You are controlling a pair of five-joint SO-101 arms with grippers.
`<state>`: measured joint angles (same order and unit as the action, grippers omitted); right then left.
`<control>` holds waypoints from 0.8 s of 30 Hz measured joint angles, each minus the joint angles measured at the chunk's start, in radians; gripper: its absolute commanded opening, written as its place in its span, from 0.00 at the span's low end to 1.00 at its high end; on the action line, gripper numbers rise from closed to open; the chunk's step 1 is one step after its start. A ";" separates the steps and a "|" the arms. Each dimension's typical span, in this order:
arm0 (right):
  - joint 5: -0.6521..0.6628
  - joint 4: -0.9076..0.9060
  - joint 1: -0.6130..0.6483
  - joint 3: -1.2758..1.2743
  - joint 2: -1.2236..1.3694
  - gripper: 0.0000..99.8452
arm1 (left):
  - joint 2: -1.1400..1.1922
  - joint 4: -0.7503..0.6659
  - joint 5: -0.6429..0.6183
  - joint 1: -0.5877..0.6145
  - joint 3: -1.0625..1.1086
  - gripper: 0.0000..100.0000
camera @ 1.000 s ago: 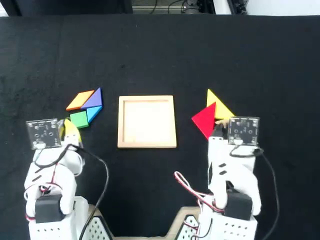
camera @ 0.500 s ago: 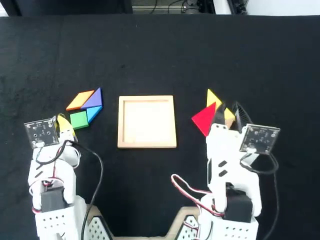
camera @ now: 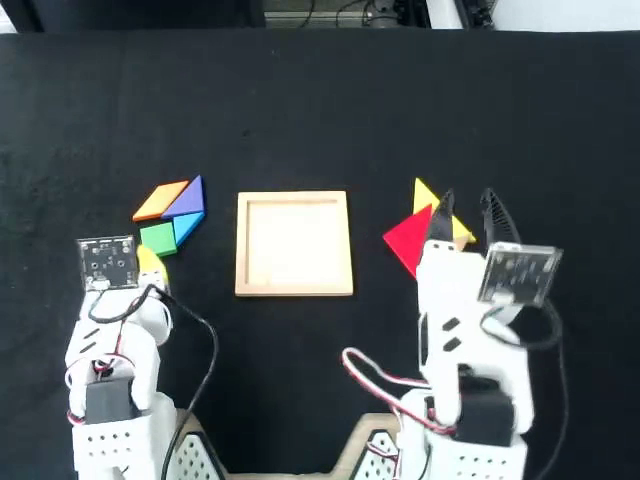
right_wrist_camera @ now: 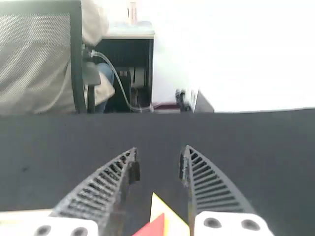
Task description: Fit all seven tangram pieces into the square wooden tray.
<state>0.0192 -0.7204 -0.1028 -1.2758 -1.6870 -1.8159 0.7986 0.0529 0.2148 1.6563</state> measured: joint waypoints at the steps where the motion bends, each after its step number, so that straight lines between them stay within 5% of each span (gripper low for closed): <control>1: 0.005 -0.031 0.000 0.055 0.061 0.15 | 0.000 0.000 0.003 -0.008 0.000 0.11; 7: 0.023 -0.399 0.005 0.520 0.545 0.15 | 0.000 0.006 0.003 -0.015 0.000 0.11; 13: 0.253 -0.784 0.074 0.898 1.007 0.15 | 0.000 0.006 0.003 -0.015 0.000 0.11; 24: 0.273 -0.532 0.078 0.824 1.427 0.15 | 0.000 -0.044 0.009 -0.015 0.020 0.11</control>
<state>0.2923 -1.2528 -0.0245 -0.4519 -0.2601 -1.8159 0.7541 0.0621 0.1995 1.6763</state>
